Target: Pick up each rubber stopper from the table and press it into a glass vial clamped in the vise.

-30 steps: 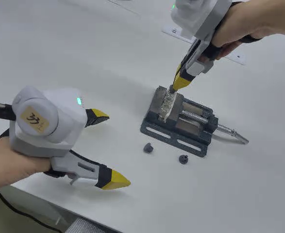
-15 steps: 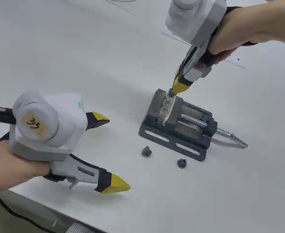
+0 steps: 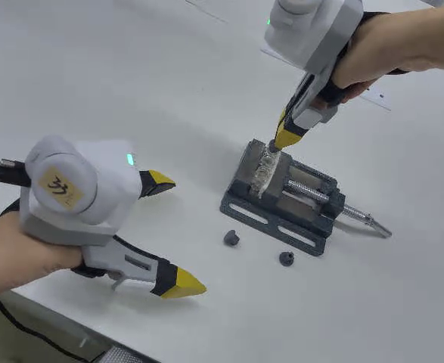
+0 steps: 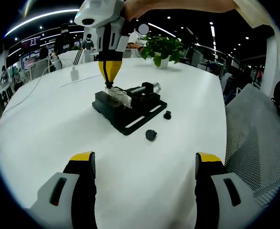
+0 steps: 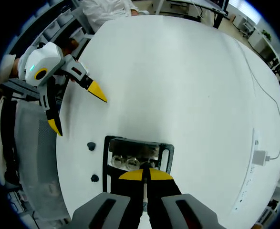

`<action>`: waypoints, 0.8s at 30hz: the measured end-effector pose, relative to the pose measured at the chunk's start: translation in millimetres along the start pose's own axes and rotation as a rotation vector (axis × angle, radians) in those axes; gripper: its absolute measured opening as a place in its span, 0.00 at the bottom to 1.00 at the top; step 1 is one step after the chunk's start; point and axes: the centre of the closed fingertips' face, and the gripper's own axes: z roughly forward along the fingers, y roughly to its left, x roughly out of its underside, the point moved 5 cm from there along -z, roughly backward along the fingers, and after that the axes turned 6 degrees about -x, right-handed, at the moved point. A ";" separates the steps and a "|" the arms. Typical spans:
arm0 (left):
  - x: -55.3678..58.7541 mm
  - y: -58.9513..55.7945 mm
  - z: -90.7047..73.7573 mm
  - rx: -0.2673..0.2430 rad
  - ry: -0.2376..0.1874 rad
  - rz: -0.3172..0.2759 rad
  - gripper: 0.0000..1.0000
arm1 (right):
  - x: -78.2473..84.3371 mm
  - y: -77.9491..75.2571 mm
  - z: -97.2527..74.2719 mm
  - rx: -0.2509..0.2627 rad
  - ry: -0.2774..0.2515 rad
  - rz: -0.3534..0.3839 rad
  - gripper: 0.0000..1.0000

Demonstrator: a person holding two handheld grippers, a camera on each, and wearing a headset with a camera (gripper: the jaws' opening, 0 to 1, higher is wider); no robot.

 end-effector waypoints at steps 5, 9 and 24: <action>-3.3 1.3 3.1 0.002 -0.004 0.001 0.85 | 2.5 -6.2 0.8 -0.011 -0.025 0.027 0.00; -6.0 3.7 4.9 -0.001 -0.009 0.001 0.85 | 1.6 -6.1 0.6 -0.011 -0.032 0.031 0.00; -12.6 10.0 7.6 -0.010 -0.016 0.005 0.85 | -1.3 -1.5 2.1 0.050 0.007 -0.021 0.00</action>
